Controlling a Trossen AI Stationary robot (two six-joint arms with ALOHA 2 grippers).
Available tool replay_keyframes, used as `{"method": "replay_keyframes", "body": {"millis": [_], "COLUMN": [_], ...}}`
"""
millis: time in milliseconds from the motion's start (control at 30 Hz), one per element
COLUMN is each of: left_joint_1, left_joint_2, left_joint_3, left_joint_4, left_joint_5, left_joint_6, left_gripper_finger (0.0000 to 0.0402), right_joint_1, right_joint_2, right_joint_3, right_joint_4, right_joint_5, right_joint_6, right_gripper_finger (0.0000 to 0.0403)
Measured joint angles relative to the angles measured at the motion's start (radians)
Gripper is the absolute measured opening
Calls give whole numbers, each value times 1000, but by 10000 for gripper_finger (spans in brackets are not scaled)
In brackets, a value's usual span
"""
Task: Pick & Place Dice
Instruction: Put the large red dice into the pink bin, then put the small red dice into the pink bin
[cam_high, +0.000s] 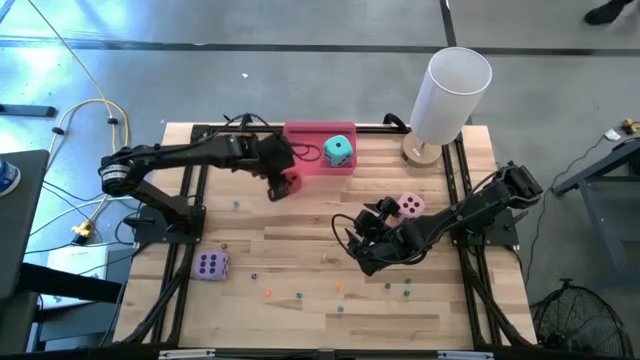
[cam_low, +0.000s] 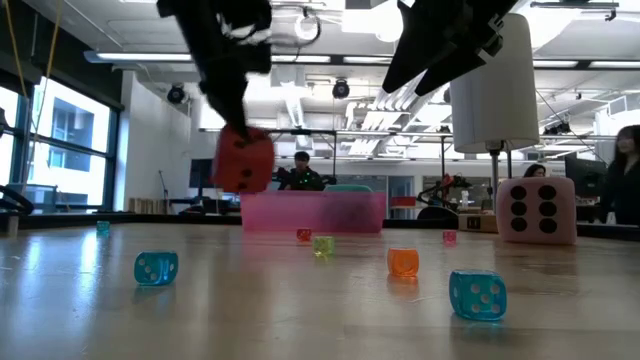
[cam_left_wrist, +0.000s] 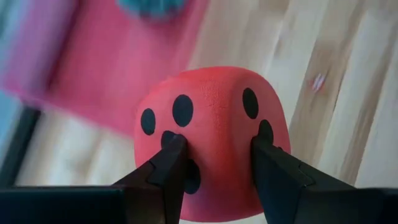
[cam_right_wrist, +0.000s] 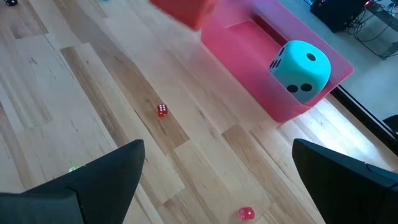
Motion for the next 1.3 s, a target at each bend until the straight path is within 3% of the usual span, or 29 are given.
{"method": "replay_keyframes", "body": {"millis": [233, 433, 733, 933, 1300], "left_joint_1": [132, 259, 288, 271, 270], "left_joint_2": [-1, 62, 168, 171, 165], "left_joint_3": [60, 61, 61, 61, 60], "left_joint_4": [218, 265, 304, 318, 359], "left_joint_5": [-6, 78, 111, 111, 76], "left_joint_6": [97, 110, 158, 175, 174], "left_gripper_finger": [148, 148, 163, 208, 342], "right_joint_1": [0, -1, -3, -3, -2], "right_joint_2": [0, 0, 0, 0, 0], "right_joint_3": [0, 0, 0, 0, 0], "right_joint_4": [1, 1, 1, 4, 5], "right_joint_5": [0, 1, 0, 1, 0], "right_joint_6": [5, 1, 1, 1, 11], "right_gripper_finger": [400, 400, 400, 400, 400]}}
